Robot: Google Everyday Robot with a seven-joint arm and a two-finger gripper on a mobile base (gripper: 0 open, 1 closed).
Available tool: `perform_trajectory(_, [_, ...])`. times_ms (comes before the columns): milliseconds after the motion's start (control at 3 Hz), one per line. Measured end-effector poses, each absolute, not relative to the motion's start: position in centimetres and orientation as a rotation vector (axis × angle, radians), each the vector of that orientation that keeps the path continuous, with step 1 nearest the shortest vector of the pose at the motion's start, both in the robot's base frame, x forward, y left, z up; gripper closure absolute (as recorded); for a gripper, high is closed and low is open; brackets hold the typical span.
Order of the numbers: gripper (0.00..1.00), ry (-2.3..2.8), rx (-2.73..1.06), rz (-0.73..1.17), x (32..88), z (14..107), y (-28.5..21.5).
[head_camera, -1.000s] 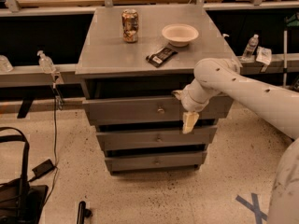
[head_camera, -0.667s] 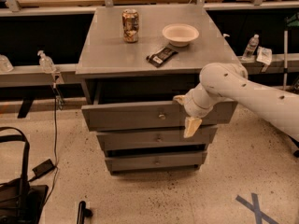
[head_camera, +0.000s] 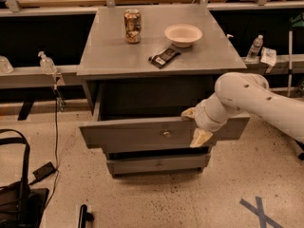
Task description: Open top drawer
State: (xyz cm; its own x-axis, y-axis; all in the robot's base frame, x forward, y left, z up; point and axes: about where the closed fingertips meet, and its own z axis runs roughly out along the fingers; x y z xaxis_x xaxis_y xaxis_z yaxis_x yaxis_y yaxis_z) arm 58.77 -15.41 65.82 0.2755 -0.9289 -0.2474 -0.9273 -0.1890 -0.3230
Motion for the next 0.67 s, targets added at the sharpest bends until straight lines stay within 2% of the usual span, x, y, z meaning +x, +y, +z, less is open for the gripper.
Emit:
perform_trajectory(333, [0.3, 1.725, -2.125, 0.04, 54.1, 66.1, -16.8])
perform_trajectory(667, [0.3, 1.752, -2.11, 0.071, 51.6, 66.2, -17.4])
